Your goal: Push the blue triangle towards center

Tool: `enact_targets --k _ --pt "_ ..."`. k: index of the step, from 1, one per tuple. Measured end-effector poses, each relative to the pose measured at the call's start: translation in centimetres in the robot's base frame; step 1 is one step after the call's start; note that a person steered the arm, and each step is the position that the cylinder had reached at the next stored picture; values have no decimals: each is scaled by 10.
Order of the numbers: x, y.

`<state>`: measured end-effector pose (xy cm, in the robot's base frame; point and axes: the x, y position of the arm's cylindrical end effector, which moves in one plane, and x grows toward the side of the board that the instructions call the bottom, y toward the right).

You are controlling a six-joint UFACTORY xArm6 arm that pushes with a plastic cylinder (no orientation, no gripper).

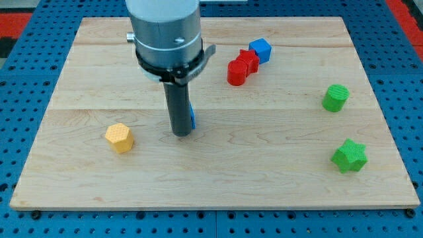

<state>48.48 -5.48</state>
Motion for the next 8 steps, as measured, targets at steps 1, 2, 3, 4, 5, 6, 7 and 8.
enact_targets --k 1,2,3,4,5,6,7,8 --pt "-15 0" --pt "-25 0" --pt "-33 14" --pt "-64 21" --pt "-89 22" --pt "-112 28" --pt "-120 11" --pt "-132 7"
